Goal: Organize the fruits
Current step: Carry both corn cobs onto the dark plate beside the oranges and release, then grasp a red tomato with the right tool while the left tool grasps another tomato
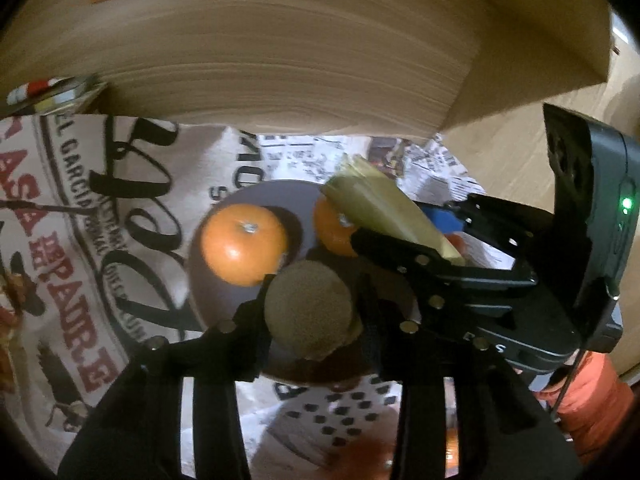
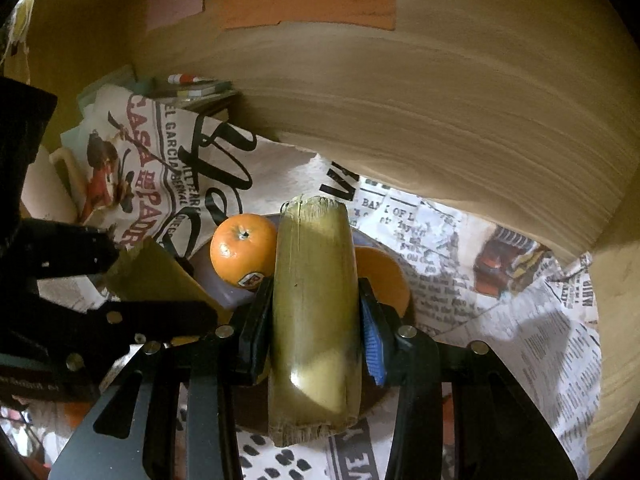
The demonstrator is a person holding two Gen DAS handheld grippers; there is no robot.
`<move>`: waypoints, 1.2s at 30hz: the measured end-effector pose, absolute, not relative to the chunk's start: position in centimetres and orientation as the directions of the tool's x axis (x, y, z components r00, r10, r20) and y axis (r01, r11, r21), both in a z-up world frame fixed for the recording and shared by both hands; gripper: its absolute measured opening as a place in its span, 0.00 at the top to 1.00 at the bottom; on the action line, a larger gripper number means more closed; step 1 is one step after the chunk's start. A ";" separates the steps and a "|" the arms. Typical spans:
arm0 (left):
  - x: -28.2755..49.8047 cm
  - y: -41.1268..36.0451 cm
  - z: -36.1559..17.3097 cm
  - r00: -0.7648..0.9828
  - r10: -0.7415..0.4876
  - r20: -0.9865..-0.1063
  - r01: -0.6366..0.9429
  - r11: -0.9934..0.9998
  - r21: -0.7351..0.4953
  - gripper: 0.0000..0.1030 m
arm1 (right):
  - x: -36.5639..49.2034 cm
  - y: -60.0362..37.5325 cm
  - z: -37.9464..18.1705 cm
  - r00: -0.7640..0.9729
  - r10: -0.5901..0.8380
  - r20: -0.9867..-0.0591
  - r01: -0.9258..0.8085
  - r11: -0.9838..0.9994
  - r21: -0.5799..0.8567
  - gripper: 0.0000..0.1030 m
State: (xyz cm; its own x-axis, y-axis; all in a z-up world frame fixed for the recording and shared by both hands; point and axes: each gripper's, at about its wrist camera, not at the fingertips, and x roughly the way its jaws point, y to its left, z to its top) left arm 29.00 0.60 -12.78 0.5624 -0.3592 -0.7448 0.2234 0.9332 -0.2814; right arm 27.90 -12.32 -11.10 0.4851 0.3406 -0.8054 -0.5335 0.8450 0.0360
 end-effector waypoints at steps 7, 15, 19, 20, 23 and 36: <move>30.4 2.9 -14.3 0.551 -0.320 -0.771 0.145 0.946 -0.289 0.45 | 28.2 -11.3 -12.3 0.449 0.339 -0.827 -0.550 0.834 0.044 0.65; 31.1 2.7 -15.2 0.524 -0.291 -0.801 0.158 0.957 -0.245 0.42 | 28.3 -10.8 -12.6 0.438 0.336 -0.834 -0.551 0.833 0.046 0.65; 31.2 2.8 -15.2 0.526 -0.274 -0.805 0.149 0.962 -0.231 0.42 | 28.3 -10.9 -12.4 0.432 0.336 -0.837 -0.540 0.840 0.059 0.62; 31.1 2.8 -15.1 0.527 -0.275 -0.804 0.150 0.961 -0.231 0.42 | 28.3 -11.0 -12.1 0.435 0.342 -0.833 -0.538 0.841 0.064 0.62; 30.5 2.7 -14.3 0.544 -0.273 -0.794 0.153 0.962 -0.226 0.41 | 28.0 -11.4 -11.1 0.446 0.364 -0.818 -0.533 0.842 0.084 0.62; 26.6 3.3 -10.1 0.673 -0.160 -0.722 0.135 0.986 -0.093 0.25 | 26.2 -17.6 -8.1 0.552 0.275 -0.787 -0.397 0.917 0.042 0.55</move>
State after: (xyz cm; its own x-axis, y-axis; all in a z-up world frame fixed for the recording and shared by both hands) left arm 26.64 3.34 -10.15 0.6728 -0.1602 -0.7223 0.1347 0.9865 -0.0933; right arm 26.23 -17.56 -8.06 0.5524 0.2751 -0.7869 -0.3972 0.9168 0.0417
